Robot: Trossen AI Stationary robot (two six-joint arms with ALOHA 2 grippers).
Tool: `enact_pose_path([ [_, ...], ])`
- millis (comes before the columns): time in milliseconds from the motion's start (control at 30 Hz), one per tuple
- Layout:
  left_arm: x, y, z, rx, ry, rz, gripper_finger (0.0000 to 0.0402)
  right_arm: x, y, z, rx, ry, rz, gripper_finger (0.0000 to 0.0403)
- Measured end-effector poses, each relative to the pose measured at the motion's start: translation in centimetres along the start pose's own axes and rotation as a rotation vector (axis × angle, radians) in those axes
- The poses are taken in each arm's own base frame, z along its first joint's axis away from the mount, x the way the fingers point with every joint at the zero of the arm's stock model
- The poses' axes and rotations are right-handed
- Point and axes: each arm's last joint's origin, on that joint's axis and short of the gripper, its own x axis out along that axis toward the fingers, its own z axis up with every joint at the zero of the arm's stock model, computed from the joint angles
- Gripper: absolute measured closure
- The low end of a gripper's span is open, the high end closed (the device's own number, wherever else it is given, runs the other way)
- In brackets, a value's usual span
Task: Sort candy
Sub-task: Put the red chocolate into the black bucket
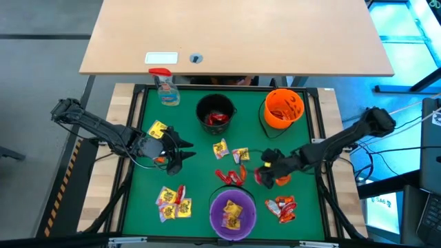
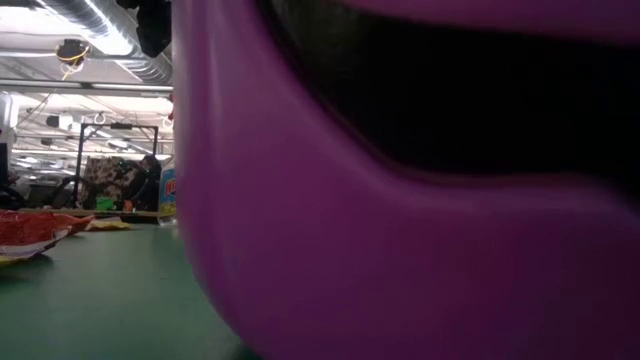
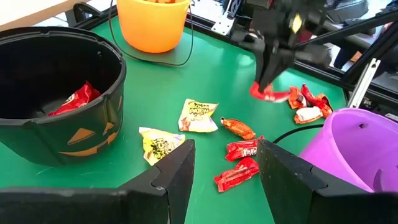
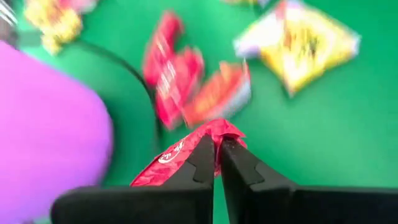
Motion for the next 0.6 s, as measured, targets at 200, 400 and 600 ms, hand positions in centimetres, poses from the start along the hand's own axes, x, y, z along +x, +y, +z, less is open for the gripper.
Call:
enact_pose_path([
  [200, 0.0, 0.0, 0.0, 0.000, 0.000, 0.000, 0.0239, -2.7, 0.4, 5.2, -0.042, -0.254, -0.025, 0.0398],
  [400, 0.0, 0.0, 0.0, -0.001, 0.000, 0.000, 0.0239, -4.0, -0.1, 11.8, -0.113, -0.428, -0.071, 0.0395],
  [600, 0.0, -0.1, 0.1, -0.007, -0.009, -0.005, 0.0239, -3.7, -2.6, 18.8, -0.172, -0.472, -0.085, 0.0394],
])
